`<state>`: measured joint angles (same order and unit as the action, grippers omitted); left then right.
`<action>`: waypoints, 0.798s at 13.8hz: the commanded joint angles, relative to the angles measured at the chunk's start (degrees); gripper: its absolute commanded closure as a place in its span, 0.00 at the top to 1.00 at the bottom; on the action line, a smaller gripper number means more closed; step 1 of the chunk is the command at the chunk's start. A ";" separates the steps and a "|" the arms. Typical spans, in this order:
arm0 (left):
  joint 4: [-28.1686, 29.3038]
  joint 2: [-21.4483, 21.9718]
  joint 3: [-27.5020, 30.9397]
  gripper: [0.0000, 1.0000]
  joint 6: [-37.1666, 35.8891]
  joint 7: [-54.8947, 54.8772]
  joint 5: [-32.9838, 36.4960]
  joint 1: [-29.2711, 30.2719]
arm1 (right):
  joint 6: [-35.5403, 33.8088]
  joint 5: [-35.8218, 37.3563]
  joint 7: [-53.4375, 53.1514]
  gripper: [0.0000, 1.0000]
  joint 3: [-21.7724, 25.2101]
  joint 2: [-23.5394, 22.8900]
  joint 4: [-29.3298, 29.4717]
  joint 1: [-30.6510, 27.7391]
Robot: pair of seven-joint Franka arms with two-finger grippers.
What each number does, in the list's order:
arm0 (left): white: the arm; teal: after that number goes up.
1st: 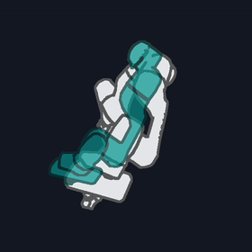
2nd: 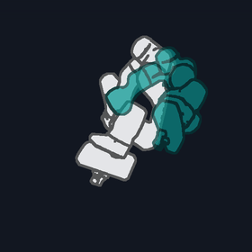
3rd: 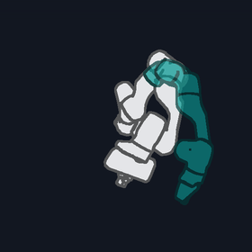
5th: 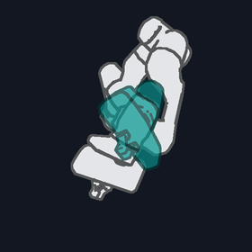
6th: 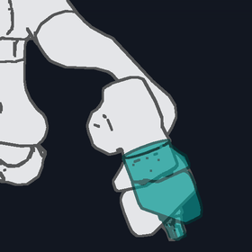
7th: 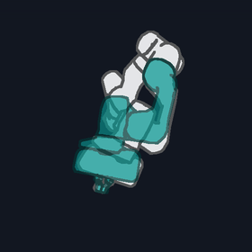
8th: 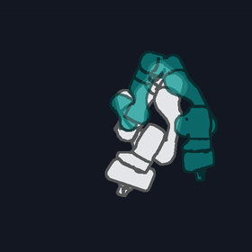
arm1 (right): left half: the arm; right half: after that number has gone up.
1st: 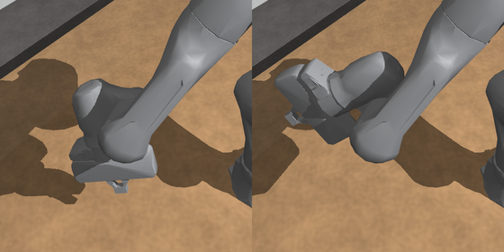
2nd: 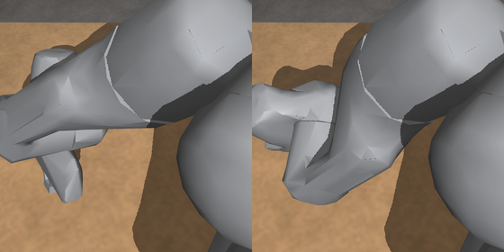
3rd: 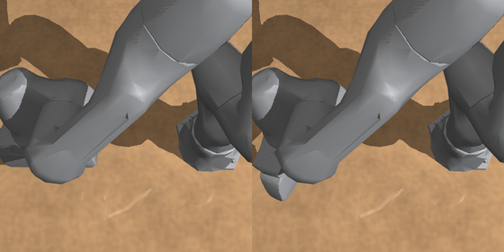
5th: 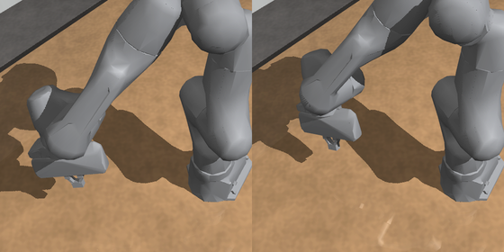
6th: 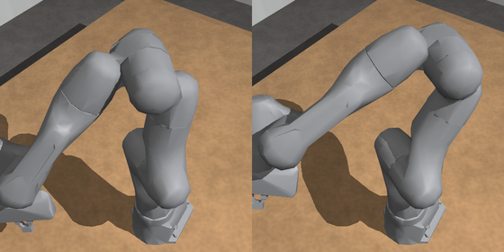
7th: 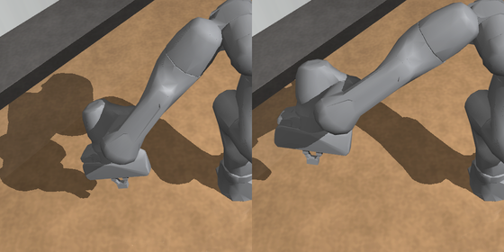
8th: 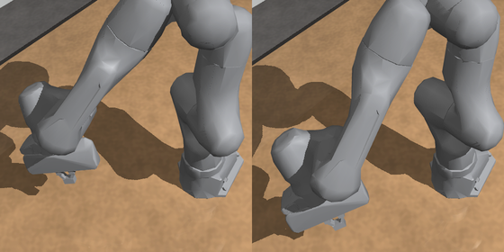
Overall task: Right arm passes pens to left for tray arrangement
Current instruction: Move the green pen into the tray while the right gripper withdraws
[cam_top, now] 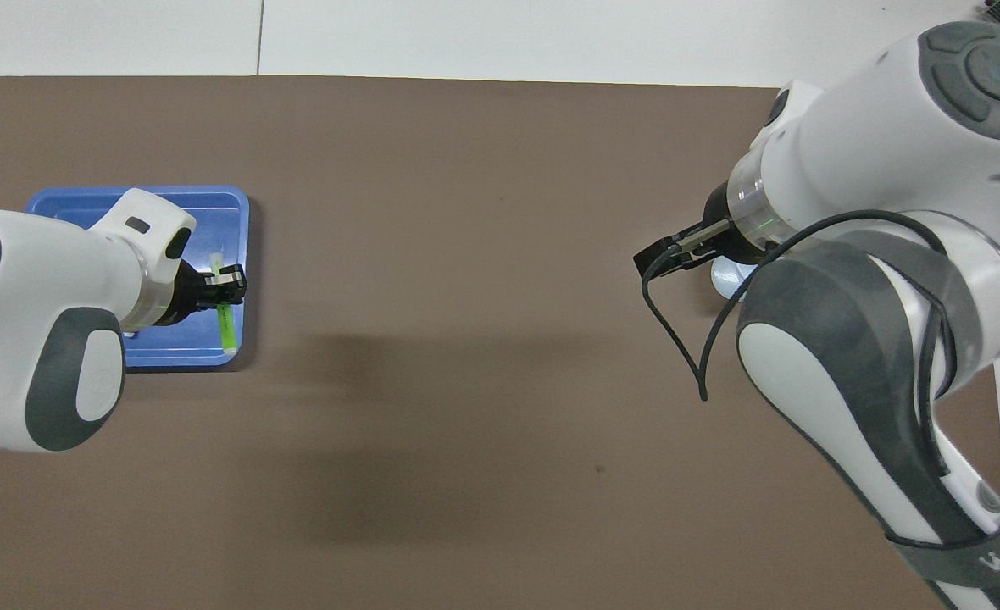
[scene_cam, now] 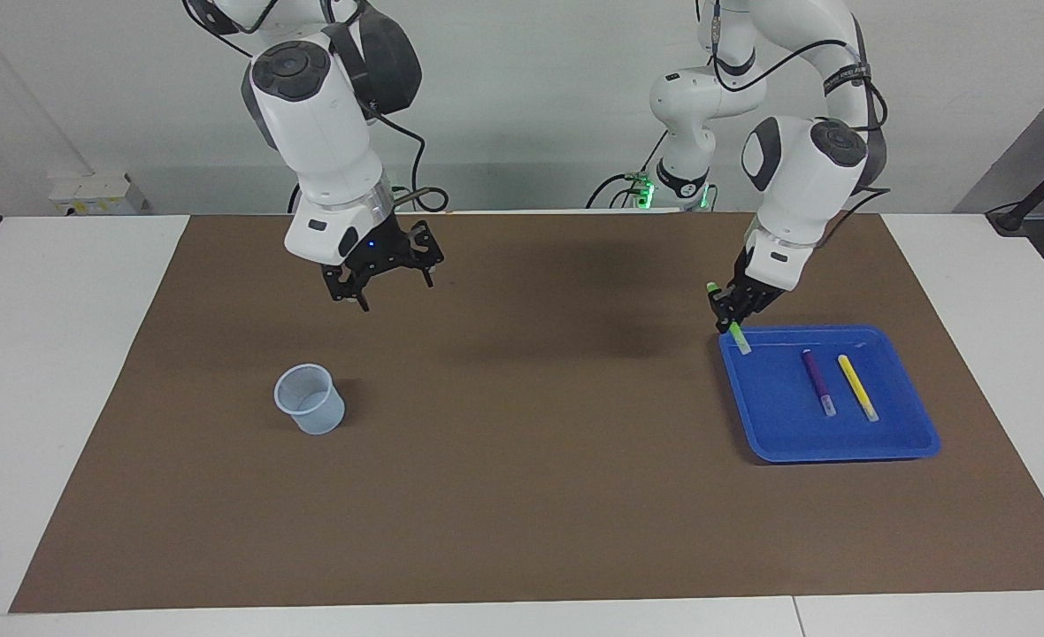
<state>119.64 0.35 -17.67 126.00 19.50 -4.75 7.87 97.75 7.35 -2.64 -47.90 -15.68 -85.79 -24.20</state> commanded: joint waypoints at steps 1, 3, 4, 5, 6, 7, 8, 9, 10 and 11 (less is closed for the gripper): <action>-2.75 -4.12 0.00 0.00 0.73 -7.08 2.29 3.27 | -0.36 1.43 1.67 1.00 -0.53 1.44 -1.49 -0.94; -2.66 -4.75 0.00 0.00 1.35 -9.31 2.29 5.05 | -0.36 1.52 1.50 1.00 -0.26 2.05 -1.93 -0.42; -2.57 -4.83 0.00 0.00 1.44 -9.39 2.20 5.22 | -0.36 1.52 1.49 1.00 0.78 2.32 -2.02 0.20; -2.40 -4.92 0.00 0.00 1.62 -9.40 2.20 5.22 | -0.36 1.70 1.93 1.00 3.40 3.19 -2.02 2.12; -2.14 -5.18 0.00 0.00 2.23 -9.40 2.20 5.22 | -0.28 1.78 2.11 1.00 8.65 4.15 -2.02 5.62; -1.70 -5.88 0.00 0.00 3.36 -9.66 2.20 5.31 | -0.71 0.74 2.37 1.00 14.62 4.42 -1.76 10.18; -1.26 -7.28 0.00 0.00 4.77 -9.92 2.29 5.57 | -1.93 -0.05 2.72 1.00 20.42 4.78 -1.14 14.57; -1.34 -8.43 0.00 0.00 5.83 -11.49 2.29 6.01 | -2.82 -2.67 3.16 1.00 25.53 5.30 -0.53 18.01; -1.43 -8.96 0.00 0.00 7.14 -13.25 2.29 5.75 | -3.78 -5.22 4.82 1.00 30.71 5.74 0.00 21.27; -1.60 -9.31 0.00 0.00 8.72 -14.48 2.90 5.66 | -5.10 -6.64 7.18 1.00 36.94 6.79 0.61 26.08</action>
<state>118.28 -7.46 -17.47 131.55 7.58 -3.49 13.20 95.08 4.16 0.59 -20.20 -11.15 -85.83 -4.59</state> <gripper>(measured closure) 0.819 0.000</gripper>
